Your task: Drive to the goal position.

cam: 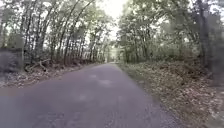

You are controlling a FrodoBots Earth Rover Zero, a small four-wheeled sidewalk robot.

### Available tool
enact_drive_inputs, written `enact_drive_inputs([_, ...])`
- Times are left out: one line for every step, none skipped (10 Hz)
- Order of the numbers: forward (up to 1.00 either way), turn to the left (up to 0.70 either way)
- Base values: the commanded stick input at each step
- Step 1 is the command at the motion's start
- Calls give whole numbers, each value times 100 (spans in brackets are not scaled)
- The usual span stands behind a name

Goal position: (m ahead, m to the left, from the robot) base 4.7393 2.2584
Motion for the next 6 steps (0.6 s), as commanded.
enact_drive_inputs([70,-8])
enact_drive_inputs([70,-4])
enact_drive_inputs([70,0])
enact_drive_inputs([70,0])
enact_drive_inputs([70,0])
enact_drive_inputs([70,0])
